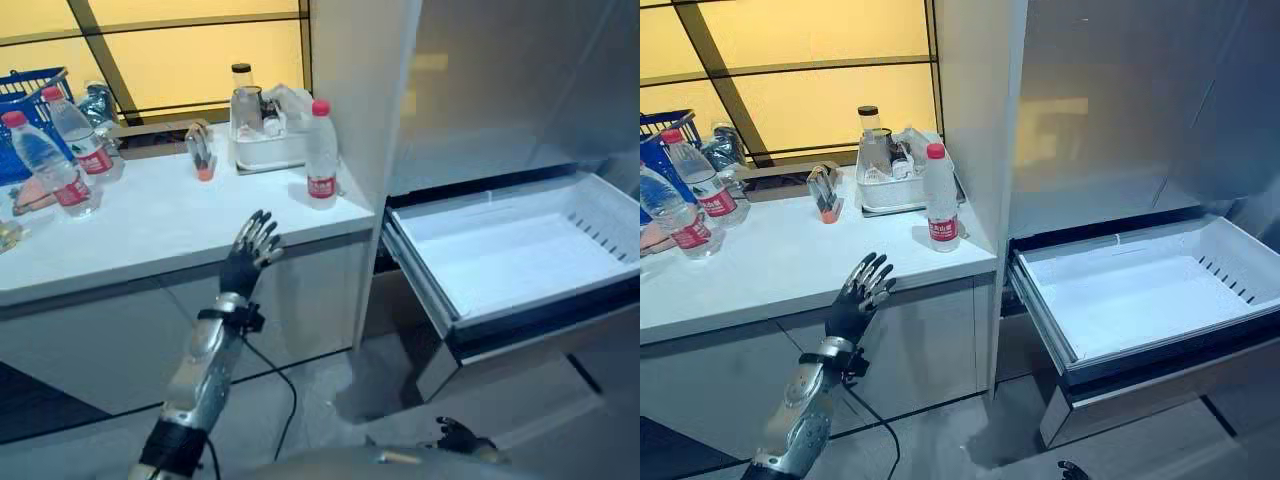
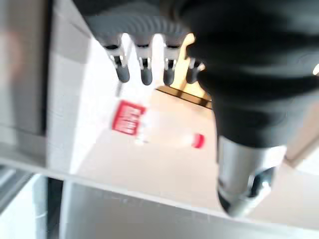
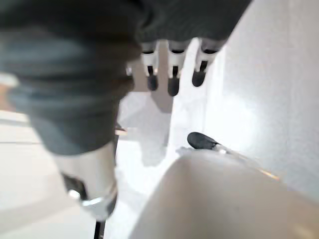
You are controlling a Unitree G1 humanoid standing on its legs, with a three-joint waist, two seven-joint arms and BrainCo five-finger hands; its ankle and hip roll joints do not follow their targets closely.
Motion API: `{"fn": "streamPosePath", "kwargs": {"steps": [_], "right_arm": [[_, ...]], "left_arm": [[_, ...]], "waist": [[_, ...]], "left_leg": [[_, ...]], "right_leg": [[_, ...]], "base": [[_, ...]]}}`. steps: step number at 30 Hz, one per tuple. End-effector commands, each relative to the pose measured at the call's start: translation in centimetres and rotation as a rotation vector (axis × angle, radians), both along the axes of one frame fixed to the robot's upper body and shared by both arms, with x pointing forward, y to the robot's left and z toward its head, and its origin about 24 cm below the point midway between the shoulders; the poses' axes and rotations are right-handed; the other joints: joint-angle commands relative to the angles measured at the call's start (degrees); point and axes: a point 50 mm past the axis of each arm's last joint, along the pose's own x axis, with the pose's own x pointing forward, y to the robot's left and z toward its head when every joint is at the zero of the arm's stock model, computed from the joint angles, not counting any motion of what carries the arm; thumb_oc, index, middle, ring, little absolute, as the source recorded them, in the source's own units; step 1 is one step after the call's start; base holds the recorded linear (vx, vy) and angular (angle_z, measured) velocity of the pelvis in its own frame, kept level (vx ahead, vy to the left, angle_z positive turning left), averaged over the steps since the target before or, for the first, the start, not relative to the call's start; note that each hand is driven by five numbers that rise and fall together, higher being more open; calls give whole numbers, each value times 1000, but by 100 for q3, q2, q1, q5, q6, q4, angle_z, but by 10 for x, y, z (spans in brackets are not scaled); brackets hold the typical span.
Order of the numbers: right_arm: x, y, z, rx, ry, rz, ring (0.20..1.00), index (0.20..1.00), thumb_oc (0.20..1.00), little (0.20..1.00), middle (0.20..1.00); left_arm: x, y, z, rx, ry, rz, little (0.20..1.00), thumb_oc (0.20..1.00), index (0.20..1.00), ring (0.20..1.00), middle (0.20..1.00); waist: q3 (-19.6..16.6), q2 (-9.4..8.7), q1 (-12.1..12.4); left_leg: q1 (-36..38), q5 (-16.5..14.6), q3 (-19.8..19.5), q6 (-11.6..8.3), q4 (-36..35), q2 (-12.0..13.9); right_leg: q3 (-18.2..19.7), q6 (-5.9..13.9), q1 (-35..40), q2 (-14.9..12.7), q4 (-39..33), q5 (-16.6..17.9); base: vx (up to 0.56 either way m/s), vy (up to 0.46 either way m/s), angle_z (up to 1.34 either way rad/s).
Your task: Take the drinks into the refrigerator
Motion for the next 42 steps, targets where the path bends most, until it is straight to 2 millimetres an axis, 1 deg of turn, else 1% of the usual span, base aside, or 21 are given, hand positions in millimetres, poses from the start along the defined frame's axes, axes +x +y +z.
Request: {"fn": "streamPosePath", "kwargs": {"steps": [1, 6, 7, 8, 11, 14, 18, 19, 21, 22, 24, 25, 26, 27, 28, 29, 31, 37, 40, 41, 42], "right_arm": [[5, 29, -4, 59, 32, 81, 1000, 1000, 1000, 1000, 1000], [2, 31, -5, 59, 39, 88, 1000, 1000, 1000, 1000, 1000], [2, 31, -5, 57, 40, 88, 1000, 1000, 1000, 1000, 1000], [2, 32, -5, 59, 36, 84, 1000, 1000, 1000, 1000, 1000], [-1, 29, -6, 58, 41, 75, 1000, 1000, 1000, 1000, 1000], [-4, 28, -6, 52, 51, 80, 1000, 1000, 1000, 1000, 1000], [-5, 27, -6, 46, 56, 85, 1000, 1000, 1000, 1000, 1000], [-8, 25, -7, 41, 63, 84, 1000, 1000, 1000, 1000, 1000], [-9, 24, -7, 40, 65, 79, 1000, 1000, 1000, 1000, 1000], [-11, 23, -7, 40, 71, 79, 1000, 1000, 1000, 1000, 1000], [-11, 23, -7, 39, 73, 78, 1000, 1000, 1000, 1000, 1000], [-12, 21, -7, 33, 79, 78, 1000, 1000, 1000, 1000, 1000], [-12, 21, -7, 34, 79, 78, 1000, 1000, 1000, 1000, 1000], [-14, 20, -7, 33, 82, 76, 1000, 1000, 1000, 1000, 1000], [-14, 20, -7, 33, 82, 76, 1000, 1000, 1000, 1000, 1000], [-15, 19, -7, 30, 85, 73, 1000, 1000, 1000, 1000, 1000], [-16, 19, -7, 30, 88, 74, 1000, 1000, 1000, 1000, 1000], [-20, 16, -8, 22, 104, 78, 1000, 1000, 1000, 1000, 1000], [-19, 16, -8, 21, 103, 82, 1000, 1000, 1000, 1000, 1000], [-18, 17, -8, 18, 100, 81, 1000, 1000, 1000, 1000, 1000], [-18, 17, -8, 18, 100, 81, 1000, 1000, 1000, 1000, 1000]], "left_arm": [[30, 7, 35, 48, -135, 70, 1000, 1000, 1000, 1000, 1000], [41, 12, 36, 64, -117, 136, 1000, 1000, 1000, 1000, 1000], [46, 13, 38, 92, -119, 168, 1000, 1000, 1000, 1000, 1000], [49, 13, 50, 140, -161, 177, 1000, 1000, 1000, 1000, 1000], [55, 16, 58, 193, -188, 178, 1000, 1000, 1000, 1000, 1000], [60, 21, 54, 163, -154, 202, 1000, 1000, 1000, 1000, 1000], [71, 20, 63, 168, -158, 230, 1000, 1000, 1000, 1000, 1000], [82, 23, 81, 219, -199, 247, 1000, 1000, 1000, 1000, 1000], [85, 26, 87, 249, -214, 253, 1000, 1000, 1000, 1000, 1000], [92, 30, 99, 305, -232, 275, 1000, 1000, 1000, 1000, 1000], [94, 30, 102, 321, -237, 279, 1000, 1000, 1000, 1000, 1000], [102, 27, 115, 350, -260, 283, 1000, 1000, 1000, 1000, 1000], [102, 27, 115, 350, -260, 283, 1000, 1000, 1000, 1000, 1000], [106, 25, 123, 367, -274, 283, 1000, 1000, 1000, 1000, 1000], [106, 25, 123, 367, -274, 283, 1000, 1000, 1000, 1000, 1000], [111, 24, 130, 387, -284, 288, 1000, 1000, 1000, 1000, 1000], [115, 24, 136, 388, -282, 288, 1000, 1000, 1000, 1000, 1000], [129, 21, 142, 430, -242, 284, 1000, 1000, 1000, 1000, 1000], [136, 18, 141, 468, -208, 277, 1000, 1000, 1000, 1000, 1000], [139, 14, 135, 488, -179, 269, 1000, 1000, 1000, 1000, 1000], [139, 14, 135, 488, -179, 269, 1000, 1000, 1000, 1000, 1000]], "waist": [[92, -108, -76], [78, -86, -124], [76, -79, -143], [73, -68, -164], [70, -47, -202], [60, -32, -221], [56, -6, -261], [50, 13, -304], [50, 19, -313], [46, 28, -336], [48, 30, -345], [42, 39, -370], [46, 37, -368], [48, 45, -391], [51, 44, -390], [51, 52, -418], [54, 56, -439], [47, 78, -498], [55, 80, -526], [71, 84, -549], [72, 84, -548]], "left_leg": [[-275, -162, 22, 372, 121, -298], [-249, -164, 48, 364, 113, -295], [-247, -163, 50, 362, 113, -294], [-252, -161, 63, 355, 111, -291], [-250, -158, 82, 345, 100, -291], [-242, -157, 103, 339, 94, -290], [-237, -141, 110, 327, 83, -283], [-247, -128, 117, 317, 77, -277], [-249, -123, 122, 314, 72, -276], [-253, -111, 130, 311, 64, -276], [-255, -107, 131, 308, 63, -276], [-265, -95, 130, 301, 59, -276], [-265, -95, 129, 301, 59, -276], [-271, -83, 133, 295, 54, -271], [-271, -83, 132, 295, 54, -271], [-273, -75, 138, 290, 48, -272], [-273, -71, 153, 284, 45, -265], [-264, -64, 175, 279, 38, -260], [-264, -58, 190, 271, 37, -255], [-266, -52, 193, 273, 40, -254], [-265, -52, 193, 273, 40, -254]], "right_leg": [[132, 148, 100, 11, 809, -848], [159, 149, 114, 18, 788, -841], [171, 146, 112, 19, 786, -836], [177, 147, 109, 23, 778, -833], [180, 156, 108, 25, 752, -821], [192, 164, 120, 27, 733, -812], [191, 162, 134, 30, 716, -800], [189, 165, 129, 36, 701, -783], [188, 168, 131, 39, 690, -778], [196, 176, 138, 41, 674, -764], [193, 179, 141, 41, 668, -759], [195, 180, 137, 50, 654, -750], [194, 180, 137, 50, 654, -750], [194, 185, 135, 53, 648, -742], [193, 185, 135, 53, 648, -742], [191, 189, 131, 54, 636, -728], [209, 197, 133, 55, 619, -716], [225, 201, 139, 63, 593, -688], [229, 208, 134, 66, 585, -674], [240, 208, 128, 70, 583, -668], [240, 207, 128, 70, 583, -668]], "base": [[475, -268, -22], [0, 0, 0], [0, 0, 0], [0, 0, 0], [1, -2, -5], [6, -2, -8], [3, -2, -2], [0, 0, 0], [0, 0, 0], [0, 0, 0], [0, 0, 0], [0, 0, 0], [0, 0, 0], [0, 0, 0], [0, 0, 0], [0, 0, 0], [0, 0, 0], [0, 0, 0], [0, 0, 0], [1, -5, -4], [-4, -9, -5]]}}
